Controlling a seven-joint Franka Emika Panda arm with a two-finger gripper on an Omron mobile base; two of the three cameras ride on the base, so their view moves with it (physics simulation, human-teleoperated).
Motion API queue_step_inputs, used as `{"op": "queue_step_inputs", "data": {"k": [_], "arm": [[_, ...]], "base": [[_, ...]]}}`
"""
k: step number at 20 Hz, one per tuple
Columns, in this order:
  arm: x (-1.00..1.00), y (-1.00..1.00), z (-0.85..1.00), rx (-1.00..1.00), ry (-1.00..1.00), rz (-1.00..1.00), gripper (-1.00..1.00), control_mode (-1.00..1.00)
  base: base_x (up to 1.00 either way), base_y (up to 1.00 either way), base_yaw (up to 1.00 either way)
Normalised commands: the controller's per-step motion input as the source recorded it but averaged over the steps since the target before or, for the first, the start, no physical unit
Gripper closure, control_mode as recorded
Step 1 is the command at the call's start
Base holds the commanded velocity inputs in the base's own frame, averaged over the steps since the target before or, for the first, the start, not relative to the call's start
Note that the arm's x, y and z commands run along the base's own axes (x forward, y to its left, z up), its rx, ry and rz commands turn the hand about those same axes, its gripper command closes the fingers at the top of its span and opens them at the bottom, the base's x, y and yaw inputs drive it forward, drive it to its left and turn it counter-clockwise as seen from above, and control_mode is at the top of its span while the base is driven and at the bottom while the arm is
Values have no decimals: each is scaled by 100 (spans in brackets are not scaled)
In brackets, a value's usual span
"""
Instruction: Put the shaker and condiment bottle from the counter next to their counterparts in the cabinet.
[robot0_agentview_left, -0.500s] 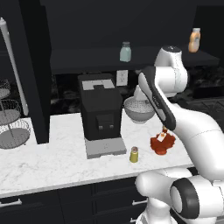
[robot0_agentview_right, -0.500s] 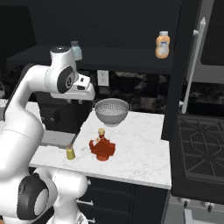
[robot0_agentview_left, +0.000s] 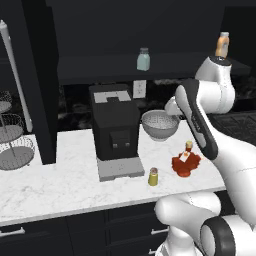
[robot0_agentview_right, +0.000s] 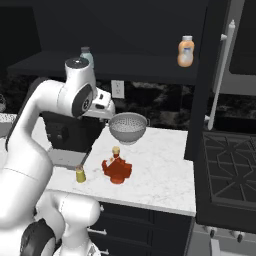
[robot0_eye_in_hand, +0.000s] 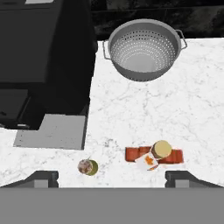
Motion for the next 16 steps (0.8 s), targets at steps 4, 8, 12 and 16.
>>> {"op": "queue_step_inputs", "data": {"k": [4,8,12,16], "arm": [[-4,-41,-24,9,-21,11,-100,-100],[2,-25,-59,5,-22,24,-100,-100],[0,-8,-72,0,-30,32,-100,-100],[5,-21,-37,0,-17,17,-100,-100]], "base": [[0,0,0],[0,0,0],[0,0,0],[0,0,0]]}}
